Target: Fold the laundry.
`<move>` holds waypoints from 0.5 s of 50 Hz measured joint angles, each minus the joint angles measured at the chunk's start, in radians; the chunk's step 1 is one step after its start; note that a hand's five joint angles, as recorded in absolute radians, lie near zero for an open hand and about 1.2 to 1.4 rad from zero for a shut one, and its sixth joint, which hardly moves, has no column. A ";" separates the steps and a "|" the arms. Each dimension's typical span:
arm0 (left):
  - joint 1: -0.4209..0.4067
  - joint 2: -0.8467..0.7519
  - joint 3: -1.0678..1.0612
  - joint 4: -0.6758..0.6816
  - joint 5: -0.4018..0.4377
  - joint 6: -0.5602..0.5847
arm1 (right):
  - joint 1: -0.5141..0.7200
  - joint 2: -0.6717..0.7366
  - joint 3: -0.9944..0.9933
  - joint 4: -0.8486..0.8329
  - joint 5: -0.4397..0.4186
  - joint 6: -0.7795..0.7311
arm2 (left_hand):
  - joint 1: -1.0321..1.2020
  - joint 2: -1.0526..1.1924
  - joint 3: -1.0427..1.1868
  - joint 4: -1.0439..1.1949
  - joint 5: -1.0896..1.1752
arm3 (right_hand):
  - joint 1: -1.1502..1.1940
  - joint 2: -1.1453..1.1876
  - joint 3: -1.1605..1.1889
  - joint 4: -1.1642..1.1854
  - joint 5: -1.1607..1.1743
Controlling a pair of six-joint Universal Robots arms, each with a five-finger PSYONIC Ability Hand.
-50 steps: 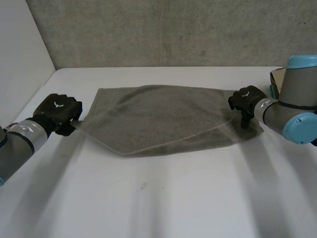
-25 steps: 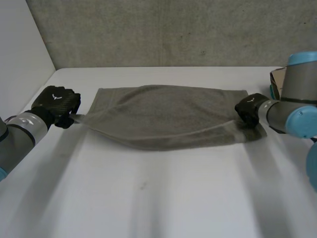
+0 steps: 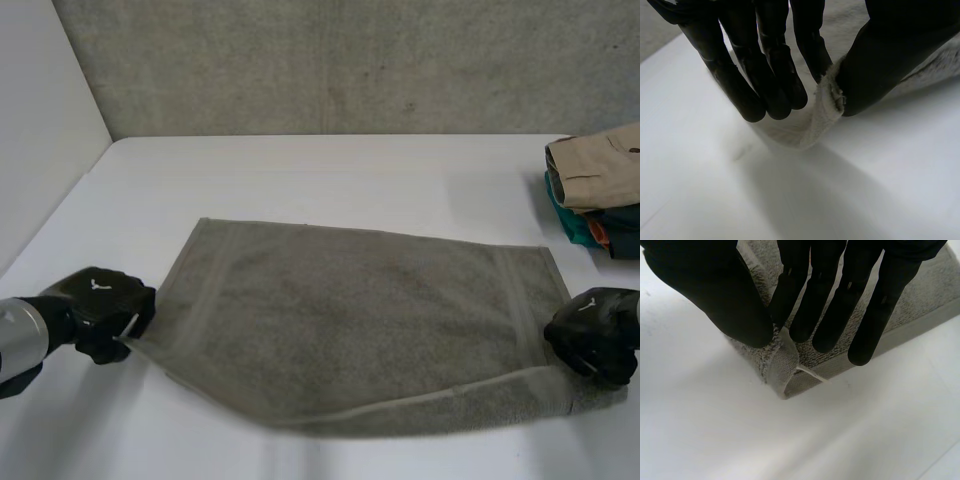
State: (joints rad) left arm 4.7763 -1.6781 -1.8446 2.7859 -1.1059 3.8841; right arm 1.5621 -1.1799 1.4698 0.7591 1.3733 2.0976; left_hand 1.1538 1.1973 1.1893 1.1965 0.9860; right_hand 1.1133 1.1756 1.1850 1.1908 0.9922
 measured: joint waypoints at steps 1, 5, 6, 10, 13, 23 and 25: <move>-0.010 -0.017 0.010 -0.005 0.001 0.001 | 0.002 0.014 0.000 -0.023 0.001 0.015 | 0.000 0.000 0.000 0.000 0.000 | 0.000 0.000 0.000 0.000 0.000; -0.061 -0.095 0.079 -0.002 -0.030 -0.017 | 0.017 0.058 -0.043 -0.111 0.004 0.092 | 0.000 0.000 0.000 0.000 0.000 | 0.000 0.000 0.000 0.000 0.000; -0.074 -0.113 0.100 0.001 -0.042 -0.025 | 0.020 0.064 -0.053 -0.127 0.004 0.107 | 0.000 0.000 0.000 0.000 0.000 | 0.000 0.000 0.000 0.000 0.000; -0.149 -0.221 0.268 0.066 -0.137 -0.104 | 0.040 0.096 -0.131 -0.273 0.014 0.229 | 0.000 0.000 0.000 0.000 0.000 | 0.000 0.000 0.000 0.000 0.000; -0.195 -0.298 0.406 0.134 -0.214 -0.174 | 0.050 0.110 -0.161 -0.375 0.027 0.286 | 0.000 0.000 0.000 0.000 0.000 | 0.000 0.000 0.000 0.000 0.000; -0.304 -0.526 0.771 0.260 -0.347 -0.244 | 0.068 0.171 -0.180 -0.702 0.072 0.315 | 0.000 0.000 0.000 0.000 0.000 | 0.000 0.000 0.000 0.000 0.000; -0.319 -0.569 0.826 0.263 -0.358 -0.235 | 0.072 0.186 -0.181 -0.758 0.080 0.313 | 0.000 0.000 0.000 0.000 0.000 | 0.000 0.000 0.000 0.000 0.000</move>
State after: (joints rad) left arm 4.4572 -2.2467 -1.0183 3.0493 -1.4636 3.6495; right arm 1.6339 -0.9937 1.2892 0.0011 1.4532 2.4109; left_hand 1.1538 1.1976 1.1894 1.1969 0.9860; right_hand 1.1133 1.1755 1.1850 1.1909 0.9923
